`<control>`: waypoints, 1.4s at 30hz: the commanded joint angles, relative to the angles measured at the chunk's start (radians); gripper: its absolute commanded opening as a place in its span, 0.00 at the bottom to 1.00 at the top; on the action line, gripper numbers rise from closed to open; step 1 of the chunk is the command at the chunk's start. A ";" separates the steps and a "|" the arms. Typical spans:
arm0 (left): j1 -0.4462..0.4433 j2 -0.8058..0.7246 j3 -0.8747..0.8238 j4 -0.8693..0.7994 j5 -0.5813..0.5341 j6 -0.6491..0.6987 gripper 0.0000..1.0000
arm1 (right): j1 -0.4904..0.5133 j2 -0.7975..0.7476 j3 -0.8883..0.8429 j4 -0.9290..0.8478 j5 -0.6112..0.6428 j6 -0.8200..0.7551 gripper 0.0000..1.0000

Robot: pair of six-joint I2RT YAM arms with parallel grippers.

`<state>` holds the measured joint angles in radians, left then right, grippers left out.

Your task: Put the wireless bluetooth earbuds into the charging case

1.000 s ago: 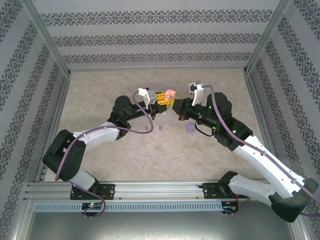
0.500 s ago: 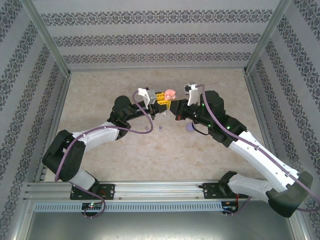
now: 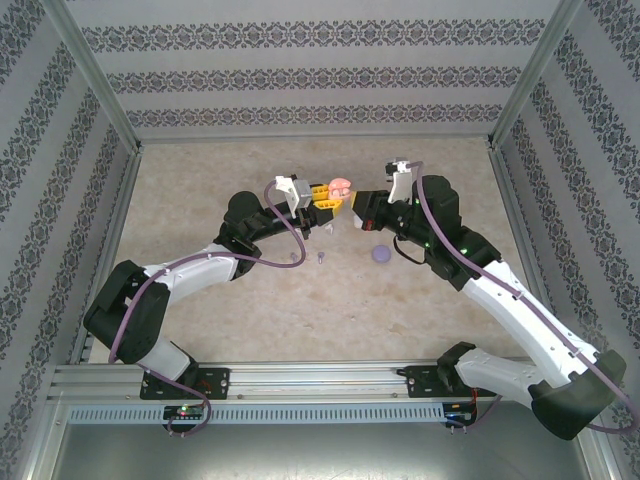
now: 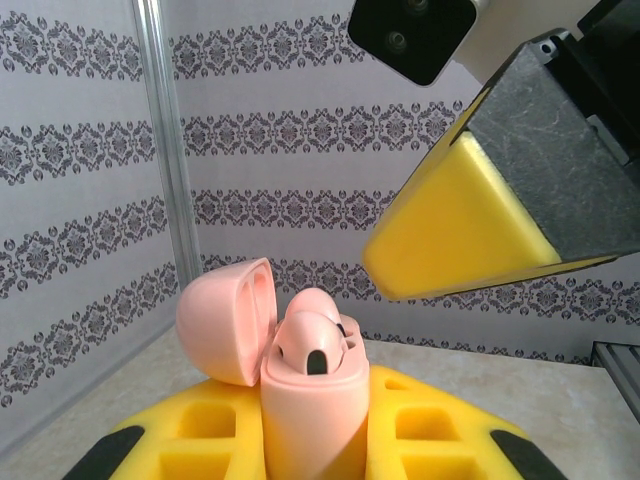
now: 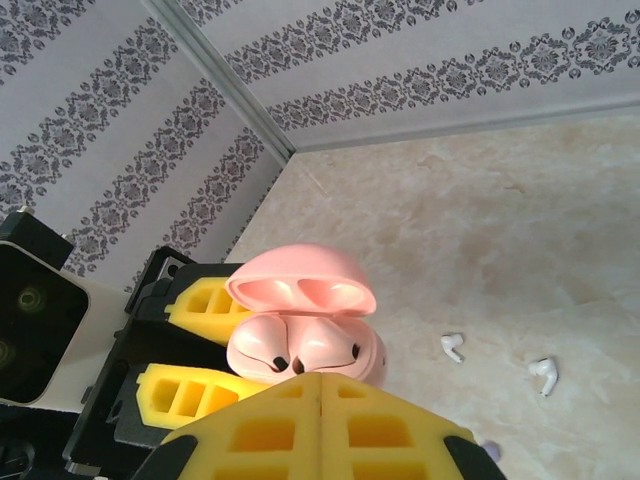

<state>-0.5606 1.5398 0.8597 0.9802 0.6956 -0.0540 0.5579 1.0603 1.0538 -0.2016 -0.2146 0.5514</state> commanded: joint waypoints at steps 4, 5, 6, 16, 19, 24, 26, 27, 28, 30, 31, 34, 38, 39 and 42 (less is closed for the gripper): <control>0.002 -0.031 0.003 0.055 -0.003 0.008 0.00 | -0.027 -0.054 0.014 -0.016 0.018 0.000 0.00; 0.002 -0.031 0.001 0.055 0.000 0.008 0.00 | -0.036 -0.063 0.019 -0.023 0.025 0.001 0.00; 0.002 -0.031 -0.001 0.054 0.002 0.008 0.00 | -0.047 -0.062 0.032 -0.032 0.024 0.001 0.00; 0.002 -0.064 -0.009 -0.077 0.089 0.055 0.00 | -0.093 0.240 0.354 -0.227 -0.061 -0.033 0.00; 0.002 -0.071 0.003 -0.122 0.121 0.064 0.00 | -0.096 0.357 0.474 -0.307 -0.108 -0.034 0.00; 0.001 -0.066 0.020 -0.142 0.113 0.060 0.00 | -0.072 0.461 0.595 -0.434 -0.159 -0.064 0.00; 0.001 -0.064 0.025 -0.142 0.096 0.059 0.00 | -0.049 0.440 0.576 -0.464 -0.151 -0.073 0.00; 0.000 -0.063 0.027 -0.140 0.085 0.059 0.00 | -0.037 0.422 0.557 -0.481 -0.146 -0.076 0.00; 0.001 -0.060 0.028 -0.140 0.071 0.059 0.00 | -0.031 0.399 0.526 -0.492 -0.148 -0.076 0.00; 0.001 -0.054 0.032 -0.135 0.045 0.057 0.00 | -0.024 0.349 0.458 -0.496 -0.171 -0.063 0.00; 0.001 -0.048 0.038 -0.135 0.030 0.057 0.00 | -0.020 0.313 0.416 -0.486 -0.176 -0.053 0.00; 0.002 -0.023 0.057 -0.148 0.011 0.049 0.00 | -0.027 0.212 0.324 -0.458 -0.150 -0.017 0.00; 0.004 0.019 0.065 -0.143 -0.030 0.004 0.00 | -0.089 0.120 0.255 -0.419 -0.062 0.038 0.00; 0.007 0.034 0.070 -0.148 -0.050 -0.019 0.00 | -0.114 0.100 0.235 -0.404 -0.036 0.060 0.00; 0.041 0.097 0.080 -0.153 -0.083 -0.134 0.00 | -0.166 0.060 0.169 -0.374 0.056 0.108 0.00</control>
<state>-0.5533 1.5887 0.9134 0.8082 0.6743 -0.0727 0.4259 1.1378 1.2762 -0.6048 -0.2615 0.5892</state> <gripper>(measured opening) 0.189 0.053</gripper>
